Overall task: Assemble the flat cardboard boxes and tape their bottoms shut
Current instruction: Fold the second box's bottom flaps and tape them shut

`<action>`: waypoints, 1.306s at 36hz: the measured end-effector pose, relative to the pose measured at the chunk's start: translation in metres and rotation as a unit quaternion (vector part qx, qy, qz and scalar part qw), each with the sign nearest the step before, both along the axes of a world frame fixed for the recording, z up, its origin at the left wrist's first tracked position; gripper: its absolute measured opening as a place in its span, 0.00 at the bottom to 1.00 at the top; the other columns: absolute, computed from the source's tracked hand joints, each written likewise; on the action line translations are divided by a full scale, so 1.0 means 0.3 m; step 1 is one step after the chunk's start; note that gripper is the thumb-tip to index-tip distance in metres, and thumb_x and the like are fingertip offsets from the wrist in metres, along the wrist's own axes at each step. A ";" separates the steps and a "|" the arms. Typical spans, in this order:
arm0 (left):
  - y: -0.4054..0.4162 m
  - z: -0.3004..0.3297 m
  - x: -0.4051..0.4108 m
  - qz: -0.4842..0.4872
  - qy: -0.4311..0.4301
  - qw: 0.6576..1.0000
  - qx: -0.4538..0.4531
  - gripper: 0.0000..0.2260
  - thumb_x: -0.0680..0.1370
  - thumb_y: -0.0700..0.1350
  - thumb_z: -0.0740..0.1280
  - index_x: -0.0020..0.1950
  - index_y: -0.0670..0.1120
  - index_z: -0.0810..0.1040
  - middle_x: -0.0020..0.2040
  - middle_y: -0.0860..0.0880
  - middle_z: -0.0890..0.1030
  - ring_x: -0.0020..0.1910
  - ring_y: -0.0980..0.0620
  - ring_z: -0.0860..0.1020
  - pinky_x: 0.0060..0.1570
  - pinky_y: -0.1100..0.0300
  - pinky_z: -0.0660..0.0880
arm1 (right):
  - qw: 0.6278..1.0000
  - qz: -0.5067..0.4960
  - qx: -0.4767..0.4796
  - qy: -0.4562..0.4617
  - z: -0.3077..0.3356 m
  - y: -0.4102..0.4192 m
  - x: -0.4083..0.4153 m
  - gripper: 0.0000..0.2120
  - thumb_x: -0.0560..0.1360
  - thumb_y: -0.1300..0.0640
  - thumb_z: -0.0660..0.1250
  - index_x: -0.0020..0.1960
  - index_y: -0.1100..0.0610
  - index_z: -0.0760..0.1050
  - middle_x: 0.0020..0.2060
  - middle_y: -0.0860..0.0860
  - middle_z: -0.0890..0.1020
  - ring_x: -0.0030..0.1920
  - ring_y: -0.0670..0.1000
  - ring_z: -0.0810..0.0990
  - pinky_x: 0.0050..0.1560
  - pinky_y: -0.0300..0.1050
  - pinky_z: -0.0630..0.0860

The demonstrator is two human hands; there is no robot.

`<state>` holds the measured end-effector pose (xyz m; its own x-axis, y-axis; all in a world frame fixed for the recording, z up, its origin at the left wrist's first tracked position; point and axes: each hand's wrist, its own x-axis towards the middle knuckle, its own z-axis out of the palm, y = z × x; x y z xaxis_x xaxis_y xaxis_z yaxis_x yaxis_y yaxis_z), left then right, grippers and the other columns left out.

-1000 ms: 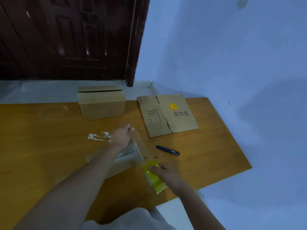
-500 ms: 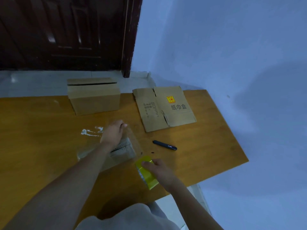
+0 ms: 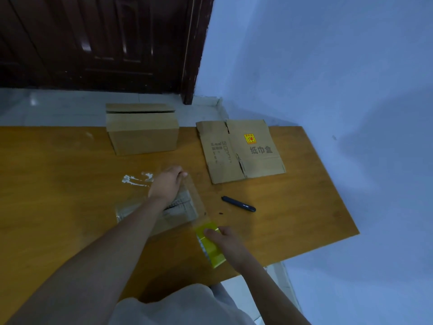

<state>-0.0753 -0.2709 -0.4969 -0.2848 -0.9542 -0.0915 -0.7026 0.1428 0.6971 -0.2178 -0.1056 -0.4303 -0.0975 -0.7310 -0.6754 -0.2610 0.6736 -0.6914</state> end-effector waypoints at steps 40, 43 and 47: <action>-0.049 -0.006 -0.002 0.001 -0.030 0.987 0.156 0.12 0.80 0.52 0.62 0.50 0.46 0.80 0.46 0.47 0.80 0.46 0.48 0.76 0.44 0.56 0.71 | 1.000 0.005 -0.022 -0.005 -0.181 -0.047 0.010 0.35 0.62 0.32 0.66 0.40 0.67 0.72 0.33 0.55 0.66 0.33 0.53 0.64 0.37 0.46 0.61; -0.068 -0.001 -0.002 -0.022 -0.022 0.979 0.202 0.11 0.79 0.52 0.64 0.50 0.46 0.80 0.49 0.46 0.79 0.50 0.47 0.75 0.48 0.57 0.69 | 1.000 0.018 -0.013 -0.008 -0.180 -0.058 0.010 0.43 0.59 0.25 0.67 0.45 0.67 0.74 0.37 0.64 0.73 0.37 0.56 0.70 0.41 0.48 0.64; -0.086 0.016 -0.013 -0.042 -0.016 0.964 0.262 0.13 0.79 0.49 0.64 0.56 0.42 0.80 0.51 0.46 0.76 0.51 0.47 0.73 0.49 0.59 0.66 | 1.000 0.015 -0.008 -0.007 -0.142 -0.079 0.007 0.22 0.76 0.45 0.64 0.44 0.67 0.73 0.30 0.57 0.71 0.31 0.53 0.70 0.33 0.39 0.65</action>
<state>-0.0791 -0.2966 -0.4921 -0.3475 -0.7487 -0.5645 -0.7262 -0.1660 0.6672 -0.2156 -0.1292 -0.4729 -0.0663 -0.7437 -0.6652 -0.2714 0.6550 -0.7053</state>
